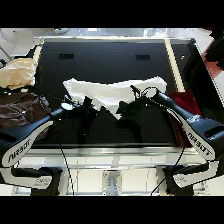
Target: Fold the shirts.
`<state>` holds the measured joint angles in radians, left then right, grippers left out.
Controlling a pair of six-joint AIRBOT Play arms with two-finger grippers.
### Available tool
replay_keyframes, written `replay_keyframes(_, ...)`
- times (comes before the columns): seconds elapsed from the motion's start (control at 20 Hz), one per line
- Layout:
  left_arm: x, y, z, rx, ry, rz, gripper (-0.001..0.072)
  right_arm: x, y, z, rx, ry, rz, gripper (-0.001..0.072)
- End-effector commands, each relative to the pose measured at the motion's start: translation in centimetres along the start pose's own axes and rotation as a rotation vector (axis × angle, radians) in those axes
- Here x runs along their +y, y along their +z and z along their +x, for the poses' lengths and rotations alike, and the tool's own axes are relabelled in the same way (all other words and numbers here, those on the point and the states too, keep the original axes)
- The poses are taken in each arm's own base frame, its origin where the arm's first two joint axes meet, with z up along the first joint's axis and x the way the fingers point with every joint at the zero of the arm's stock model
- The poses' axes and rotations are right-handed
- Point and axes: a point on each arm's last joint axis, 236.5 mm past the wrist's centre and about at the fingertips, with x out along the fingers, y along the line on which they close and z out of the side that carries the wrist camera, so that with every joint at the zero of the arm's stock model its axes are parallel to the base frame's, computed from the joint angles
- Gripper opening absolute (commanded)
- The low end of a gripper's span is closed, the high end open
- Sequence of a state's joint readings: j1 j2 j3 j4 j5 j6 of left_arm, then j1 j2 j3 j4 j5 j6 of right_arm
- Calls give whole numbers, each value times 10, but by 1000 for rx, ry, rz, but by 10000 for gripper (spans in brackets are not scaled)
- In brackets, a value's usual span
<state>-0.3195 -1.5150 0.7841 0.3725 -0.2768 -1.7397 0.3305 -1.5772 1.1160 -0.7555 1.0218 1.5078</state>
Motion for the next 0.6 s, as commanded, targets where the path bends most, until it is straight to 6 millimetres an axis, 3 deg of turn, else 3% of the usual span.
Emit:
replay_keyframes(0.0, -2, -9, 0, 38, 0, -5, 12, -3, 0, -4, -9, -25, -15, 315)
replay_keyframes(0.05, -4, -10, -2, 40, -6, -3, 12, -5, -4, -3, 12, -30, -2, 356)
replay_keyframes(0.1, -8, -9, -5, 37, -16, 0, 12, -8, -9, -3, 32, -41, -7, 464)
replay_keyframes(0.15, -12, -9, -7, 35, -26, 3, 12, -9, -7, -3, 24, -48, -8, 526)
replay_keyframes(0.4, -23, -9, -15, 29, -52, 12, 12, -22, 2, -3, -15, -103, 11, 524)
replay_keyframes(0.55, -22, -9, -15, 29, -51, 12, 12, -5, 36, -6, -159, -32, 59, 523)
